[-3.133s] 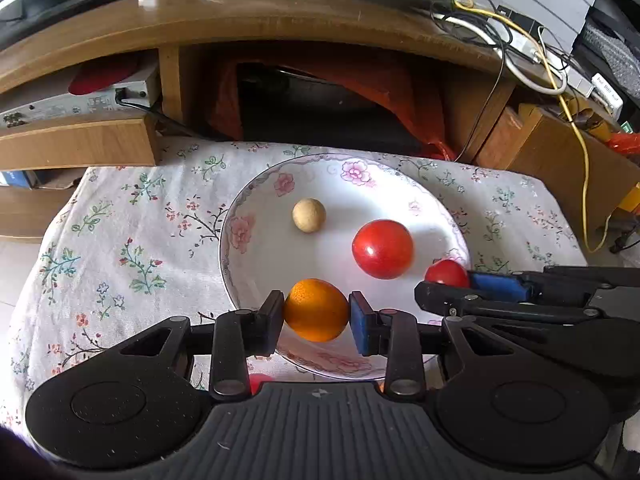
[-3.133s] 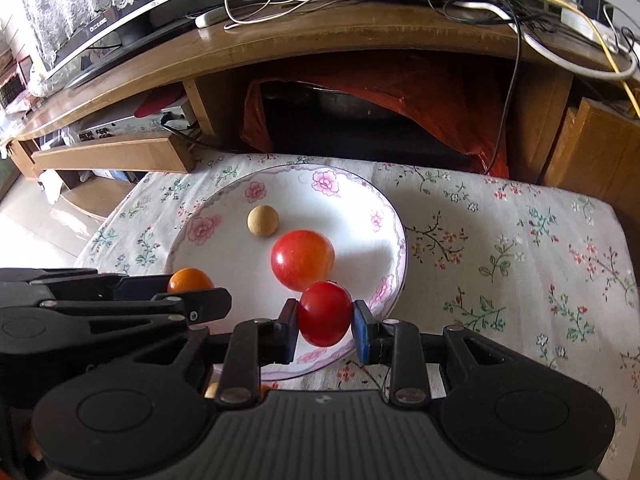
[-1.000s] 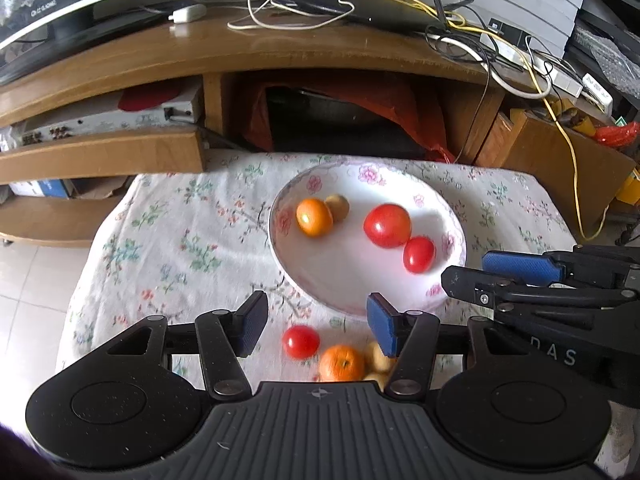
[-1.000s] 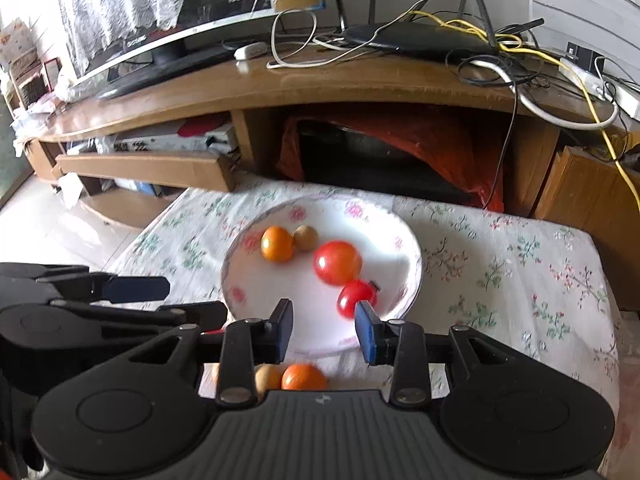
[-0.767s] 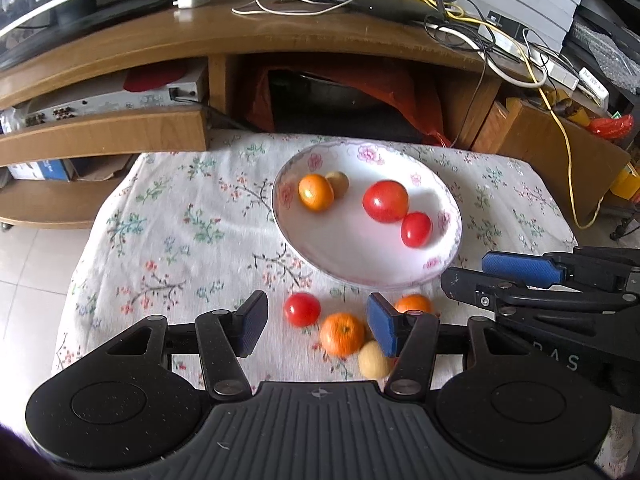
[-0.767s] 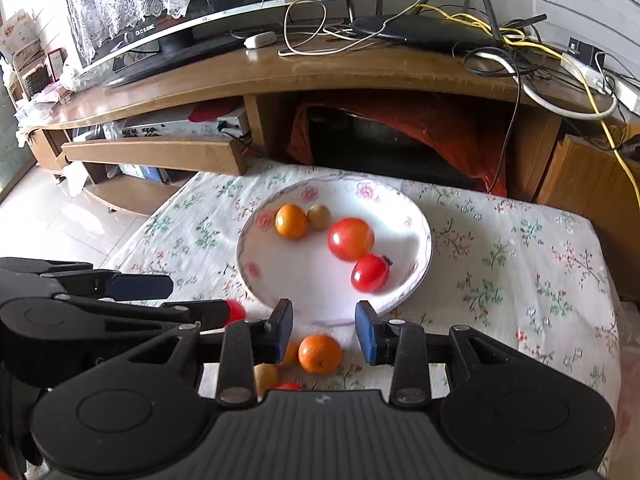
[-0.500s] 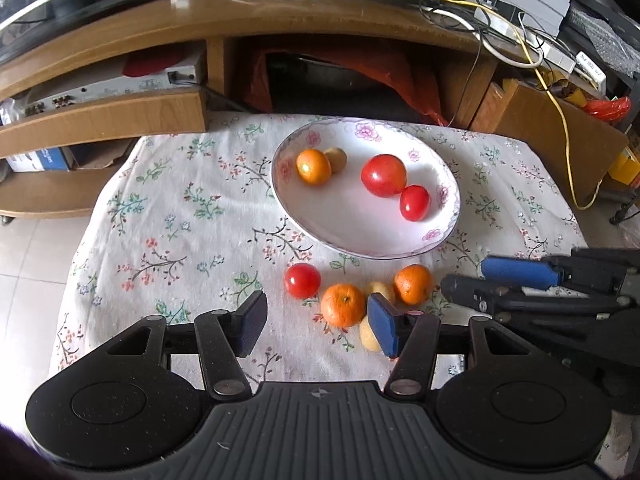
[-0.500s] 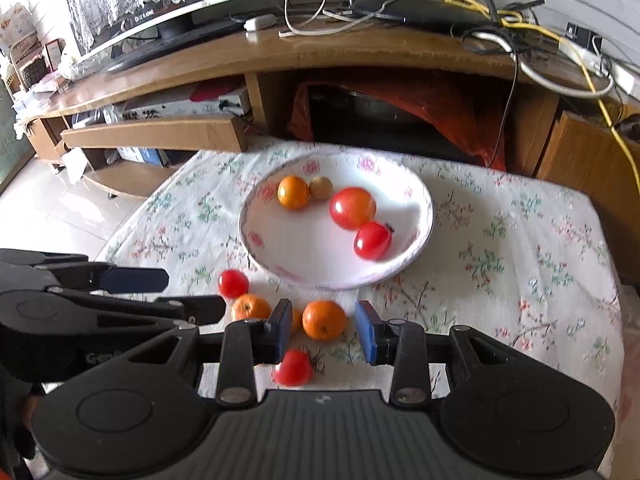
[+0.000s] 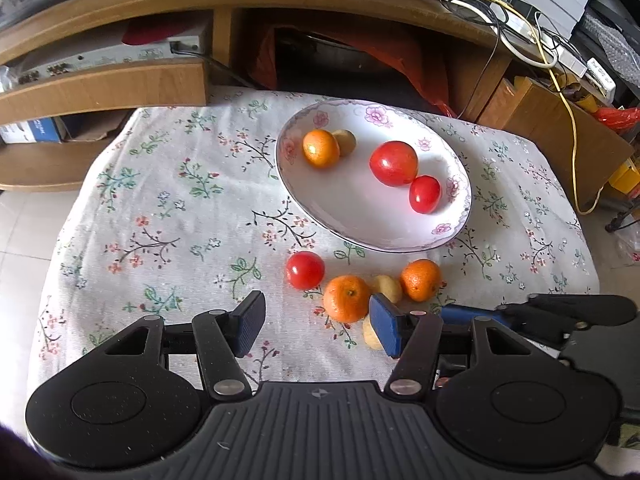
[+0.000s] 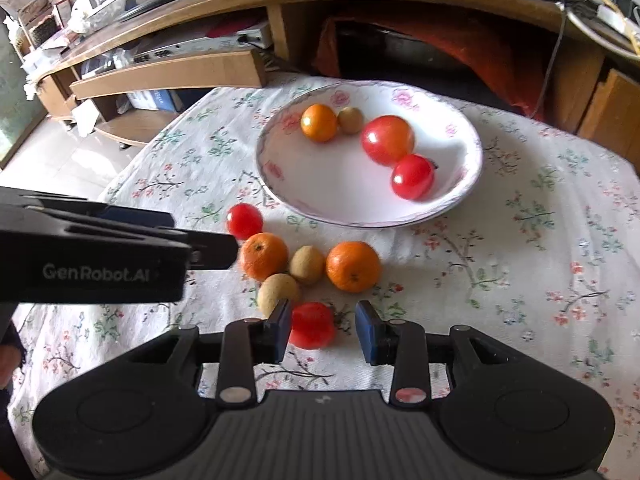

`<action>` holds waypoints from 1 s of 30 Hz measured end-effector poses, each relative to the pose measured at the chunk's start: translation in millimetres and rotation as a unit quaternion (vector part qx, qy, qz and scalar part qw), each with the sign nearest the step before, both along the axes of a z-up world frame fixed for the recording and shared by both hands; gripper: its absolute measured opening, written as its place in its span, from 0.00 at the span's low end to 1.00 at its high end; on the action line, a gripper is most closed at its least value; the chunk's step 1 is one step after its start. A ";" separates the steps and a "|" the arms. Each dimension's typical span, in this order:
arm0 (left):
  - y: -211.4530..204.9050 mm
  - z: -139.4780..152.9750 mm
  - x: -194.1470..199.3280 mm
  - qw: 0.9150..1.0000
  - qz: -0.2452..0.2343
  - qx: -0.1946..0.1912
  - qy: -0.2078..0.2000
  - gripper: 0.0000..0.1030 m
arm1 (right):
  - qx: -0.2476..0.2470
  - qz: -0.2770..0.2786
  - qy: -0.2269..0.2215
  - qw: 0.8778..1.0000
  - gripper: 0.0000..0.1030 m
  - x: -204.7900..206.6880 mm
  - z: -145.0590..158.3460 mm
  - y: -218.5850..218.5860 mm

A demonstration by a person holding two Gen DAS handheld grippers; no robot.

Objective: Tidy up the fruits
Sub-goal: 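Grasp a red tomato with the right tool while the left tool grasps a brown kiwi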

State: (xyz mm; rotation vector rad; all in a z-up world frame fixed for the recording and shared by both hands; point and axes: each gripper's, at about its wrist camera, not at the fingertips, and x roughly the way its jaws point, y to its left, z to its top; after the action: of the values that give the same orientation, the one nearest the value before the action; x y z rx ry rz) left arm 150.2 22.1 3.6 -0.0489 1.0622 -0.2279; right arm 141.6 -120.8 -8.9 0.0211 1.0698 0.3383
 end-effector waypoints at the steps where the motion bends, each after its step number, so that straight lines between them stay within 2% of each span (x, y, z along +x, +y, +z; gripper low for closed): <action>1: -0.1 -0.8 0.1 1.000 0.000 0.000 0.001 0.64 | 0.004 0.001 0.001 1.000 0.25 0.7 -2.0 0.7; 9: 2.0 -6.9 3.3 1.000 0.008 -0.010 0.016 0.64 | 0.042 0.006 -0.008 0.999 0.24 2.1 -2.8 3.2; 13: 5.0 -5.9 4.9 1.000 0.013 -0.016 0.015 0.64 | 0.056 0.006 0.002 0.998 0.13 2.9 -2.4 1.7; 17: 6.4 -4.9 5.8 1.000 0.017 -0.019 0.015 0.64 | 0.058 0.008 0.021 0.998 0.13 4.4 -4.5 0.3; 21: 4.9 -5.3 6.0 1.000 0.015 -0.020 0.017 0.65 | 0.049 0.014 0.018 0.999 0.14 4.1 -5.3 3.9; 23: 4.1 -6.0 5.6 1.000 0.013 -0.020 0.019 0.65 | 0.057 0.006 0.021 0.998 0.17 5.5 -7.1 3.1; 30: 2.3 -7.9 6.0 0.999 0.011 -0.022 0.022 0.65 | 0.048 0.008 0.038 0.998 0.18 5.8 -15.9 3.5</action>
State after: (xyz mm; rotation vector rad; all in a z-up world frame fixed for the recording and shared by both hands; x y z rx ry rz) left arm 156.1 24.5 -4.3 -0.1061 1.1000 -0.2309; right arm 147.4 -117.3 -24.9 0.1114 1.1282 0.4053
